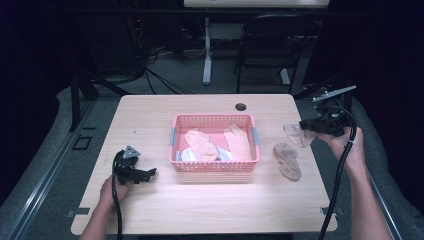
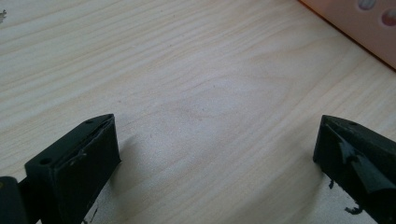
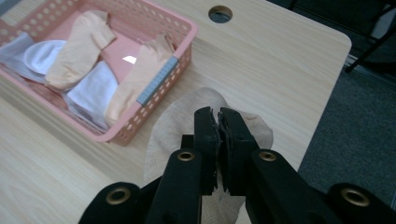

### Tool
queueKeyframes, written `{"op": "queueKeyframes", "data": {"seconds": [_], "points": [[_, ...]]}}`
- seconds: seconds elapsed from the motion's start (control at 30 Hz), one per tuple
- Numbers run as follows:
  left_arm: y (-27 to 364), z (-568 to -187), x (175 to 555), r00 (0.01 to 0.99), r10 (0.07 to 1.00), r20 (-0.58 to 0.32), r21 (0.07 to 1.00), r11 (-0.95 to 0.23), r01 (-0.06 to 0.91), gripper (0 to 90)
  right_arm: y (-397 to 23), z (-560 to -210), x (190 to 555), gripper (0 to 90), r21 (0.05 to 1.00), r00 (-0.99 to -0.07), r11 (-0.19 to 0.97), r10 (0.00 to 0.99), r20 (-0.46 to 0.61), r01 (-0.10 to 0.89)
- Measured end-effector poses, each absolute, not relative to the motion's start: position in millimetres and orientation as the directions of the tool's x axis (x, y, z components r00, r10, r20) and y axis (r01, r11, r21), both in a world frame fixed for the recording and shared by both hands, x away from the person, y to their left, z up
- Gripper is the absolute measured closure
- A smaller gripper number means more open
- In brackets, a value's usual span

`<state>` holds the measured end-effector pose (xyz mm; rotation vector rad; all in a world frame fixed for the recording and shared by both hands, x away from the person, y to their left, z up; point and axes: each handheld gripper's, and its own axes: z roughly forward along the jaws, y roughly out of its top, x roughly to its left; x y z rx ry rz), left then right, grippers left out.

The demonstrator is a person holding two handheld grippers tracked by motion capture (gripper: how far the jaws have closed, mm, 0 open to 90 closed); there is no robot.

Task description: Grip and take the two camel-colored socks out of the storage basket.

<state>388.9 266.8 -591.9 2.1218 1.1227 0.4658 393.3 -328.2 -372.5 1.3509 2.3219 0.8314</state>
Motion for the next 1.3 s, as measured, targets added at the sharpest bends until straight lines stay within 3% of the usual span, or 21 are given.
{"op": "queueKeyframes", "data": {"seconds": [0.47,0.67,0.83,0.93,1.03,1.17,1.2,1.3], "points": [[267,-592,389,0.563,0.827,-0.003,0.711,-0.394,0.582,0.0,-333,-449,415,86.1,0.533,-0.472,0.395,0.881,0.01,0.748],[267,-592,389,0.564,0.826,-0.002,0.711,-0.395,0.581,0.0,-331,-480,421,85.7,0.456,-0.468,0.407,0.884,0.024,0.792],[267,-592,389,0.564,0.826,-0.002,0.711,-0.396,0.581,0.0,-331,-515,428,84.2,0.333,-0.45,0.418,0.893,0.023,0.845],[267,-592,389,0.564,0.826,-0.001,0.711,-0.396,0.581,0.0,-332,-523,429,78.7,0.298,-0.452,0.424,0.892,0.028,0.855],[267,-592,389,0.563,0.827,-0.003,0.711,-0.394,0.582,0.0,-341,-515,426,29.9,0.366,-0.412,0.365,0.909,0.056,0.856],[267,-592,389,0.562,0.827,-0.003,0.711,-0.393,0.583,0.0,-345,-494,410,11.1,0.461,-0.421,0.336,0.902,0.092,0.821],[267,-592,389,0.561,0.828,-0.003,0.711,-0.392,0.583,0.0,-345,-492,404,3.0,0.482,-0.42,0.328,0.902,0.094,0.812],[267,-592,389,0.56,0.828,-0.003,0.711,-0.392,0.583,0.0,-351,-494,386,0.0,0.534,-0.42,0.309,0.902,0.098,0.787]]}}
